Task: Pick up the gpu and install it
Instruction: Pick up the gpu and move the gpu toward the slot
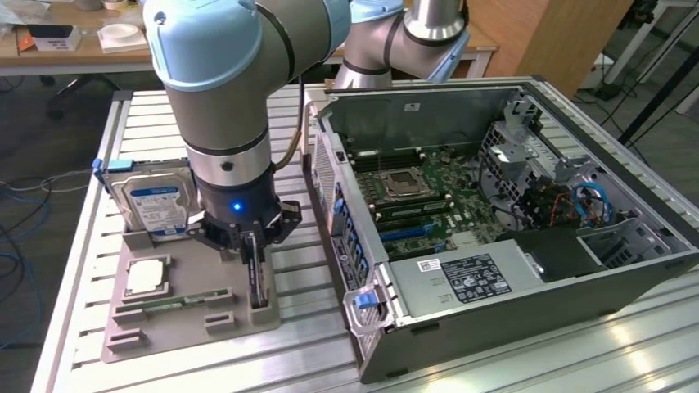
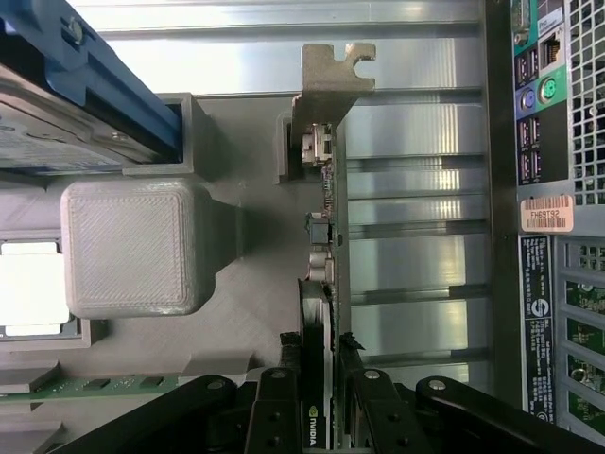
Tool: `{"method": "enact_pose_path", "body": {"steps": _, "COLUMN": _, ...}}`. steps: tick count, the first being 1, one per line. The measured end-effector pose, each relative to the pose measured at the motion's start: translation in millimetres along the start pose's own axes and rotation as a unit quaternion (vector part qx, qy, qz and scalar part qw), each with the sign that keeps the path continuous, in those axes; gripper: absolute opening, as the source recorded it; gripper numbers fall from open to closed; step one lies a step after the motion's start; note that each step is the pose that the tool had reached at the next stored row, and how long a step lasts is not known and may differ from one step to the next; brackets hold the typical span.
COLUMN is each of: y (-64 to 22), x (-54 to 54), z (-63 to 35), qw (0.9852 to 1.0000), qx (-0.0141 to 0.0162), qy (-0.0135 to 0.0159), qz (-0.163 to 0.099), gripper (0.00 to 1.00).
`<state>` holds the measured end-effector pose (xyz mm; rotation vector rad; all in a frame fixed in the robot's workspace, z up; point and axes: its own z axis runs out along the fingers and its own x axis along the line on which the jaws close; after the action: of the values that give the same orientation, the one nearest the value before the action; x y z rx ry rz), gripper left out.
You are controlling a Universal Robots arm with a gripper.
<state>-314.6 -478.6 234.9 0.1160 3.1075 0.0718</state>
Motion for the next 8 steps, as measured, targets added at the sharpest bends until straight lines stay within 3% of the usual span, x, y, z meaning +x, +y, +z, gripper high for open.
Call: {"method": "enact_pose_path", "body": {"steps": 8, "y": 0.5, "x": -0.3, "z": -9.2, "qw": 1.0000, "qx": 0.0000, "qy": 0.0000, "qz": 0.000, "gripper": 0.26}}
